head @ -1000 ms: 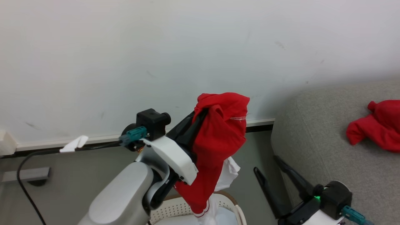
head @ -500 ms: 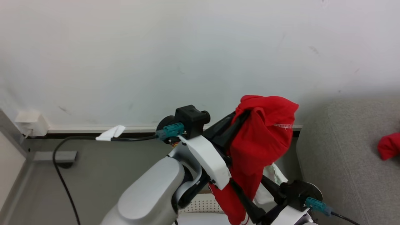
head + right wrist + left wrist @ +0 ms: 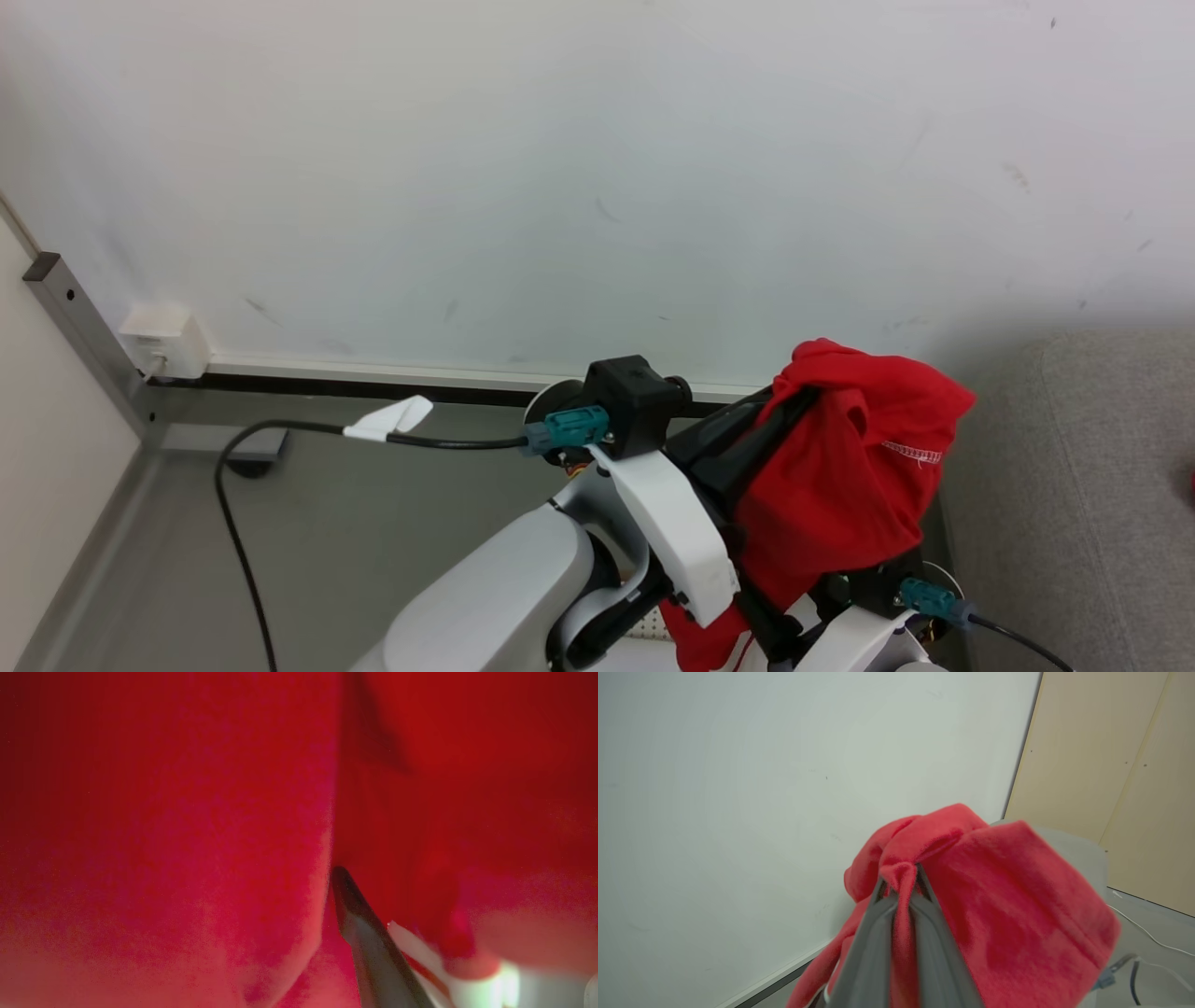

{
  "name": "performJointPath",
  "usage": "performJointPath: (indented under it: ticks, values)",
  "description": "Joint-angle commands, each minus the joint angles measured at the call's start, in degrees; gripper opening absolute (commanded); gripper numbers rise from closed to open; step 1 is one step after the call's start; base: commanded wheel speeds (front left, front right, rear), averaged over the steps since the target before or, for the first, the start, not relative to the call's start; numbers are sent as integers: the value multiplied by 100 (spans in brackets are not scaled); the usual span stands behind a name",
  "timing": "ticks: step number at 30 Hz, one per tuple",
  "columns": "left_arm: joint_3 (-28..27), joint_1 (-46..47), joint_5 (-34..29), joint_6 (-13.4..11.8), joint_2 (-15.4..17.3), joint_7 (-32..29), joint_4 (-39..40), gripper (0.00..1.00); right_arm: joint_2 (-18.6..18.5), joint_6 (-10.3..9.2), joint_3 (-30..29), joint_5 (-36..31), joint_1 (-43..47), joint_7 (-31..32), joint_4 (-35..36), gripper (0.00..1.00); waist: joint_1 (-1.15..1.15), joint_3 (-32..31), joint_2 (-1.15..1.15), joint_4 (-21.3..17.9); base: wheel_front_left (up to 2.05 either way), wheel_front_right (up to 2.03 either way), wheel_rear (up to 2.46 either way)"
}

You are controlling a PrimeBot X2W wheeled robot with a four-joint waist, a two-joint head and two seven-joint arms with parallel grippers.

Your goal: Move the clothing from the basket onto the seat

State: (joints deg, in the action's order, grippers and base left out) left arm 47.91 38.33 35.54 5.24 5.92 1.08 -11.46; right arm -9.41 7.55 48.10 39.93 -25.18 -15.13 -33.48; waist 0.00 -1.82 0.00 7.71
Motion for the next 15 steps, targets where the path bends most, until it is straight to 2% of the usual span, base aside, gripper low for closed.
performJointPath:
  ticks: [1,7,15]
  values:
    - [-23,-67,40,-32,38,-2,28,0,-16,-13,-13,61,-55,-2,-40,0,0,-4,0,-4,0,0,0]
    - [-176,-162,132,-149,157,76,-118,0,-47,-13,-195,52,52,-2,109,0,0,2,0,-143,0,0,0]
    - [-311,-523,266,-269,400,264,-312,0,-203,-13,-1161,-293,503,-2,672,0,0,49,0,-448,0,0,0]
